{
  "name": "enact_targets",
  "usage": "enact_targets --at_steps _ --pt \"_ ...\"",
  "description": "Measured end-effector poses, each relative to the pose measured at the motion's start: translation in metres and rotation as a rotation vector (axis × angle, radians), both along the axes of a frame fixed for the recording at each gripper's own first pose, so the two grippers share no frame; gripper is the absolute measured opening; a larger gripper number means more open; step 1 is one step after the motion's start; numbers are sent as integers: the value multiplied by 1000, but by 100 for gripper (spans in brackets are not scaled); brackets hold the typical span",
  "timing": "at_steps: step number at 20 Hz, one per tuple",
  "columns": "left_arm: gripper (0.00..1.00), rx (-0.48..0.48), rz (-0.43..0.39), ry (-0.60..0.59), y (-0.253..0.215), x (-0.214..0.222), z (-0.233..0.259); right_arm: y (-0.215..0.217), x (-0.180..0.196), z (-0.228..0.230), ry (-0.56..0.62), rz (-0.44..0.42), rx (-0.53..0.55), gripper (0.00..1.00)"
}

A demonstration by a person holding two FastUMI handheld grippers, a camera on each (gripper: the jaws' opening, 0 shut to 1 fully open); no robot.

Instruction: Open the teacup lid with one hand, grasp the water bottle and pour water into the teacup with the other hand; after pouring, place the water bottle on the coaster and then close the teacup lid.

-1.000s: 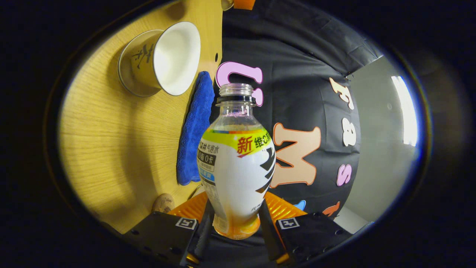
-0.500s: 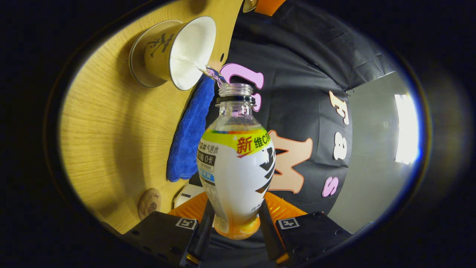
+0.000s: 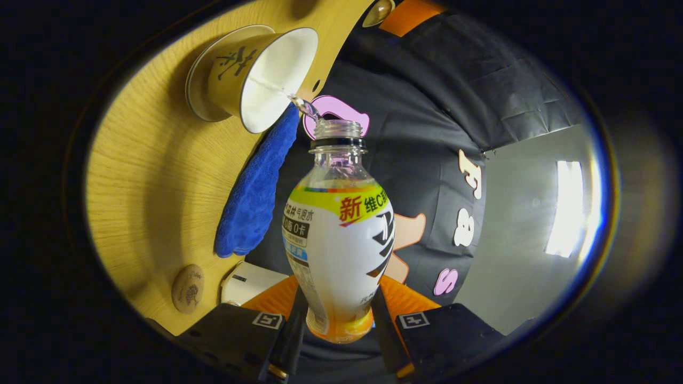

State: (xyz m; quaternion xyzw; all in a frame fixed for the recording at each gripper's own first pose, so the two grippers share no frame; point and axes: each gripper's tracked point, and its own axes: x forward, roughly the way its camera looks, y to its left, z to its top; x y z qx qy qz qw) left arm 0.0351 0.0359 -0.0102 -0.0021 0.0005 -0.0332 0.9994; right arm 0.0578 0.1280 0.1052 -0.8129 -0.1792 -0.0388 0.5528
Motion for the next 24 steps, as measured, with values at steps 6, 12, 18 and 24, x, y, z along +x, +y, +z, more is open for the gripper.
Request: enact_targets --at_steps 6,12,18,24 --pt "29 0 0 0 -1 0 0 14 -14 19 -104 49 -76 64" --pt "29 0 0 0 0 0 0 22 -18 24 -160 68 -161 63" --pt "29 0 1 1 0 0 0 20 -17 20 -128 63 -123 65" --pt "28 1 2 1 0 0 0 1 -11 -3 63 -4 75 66"
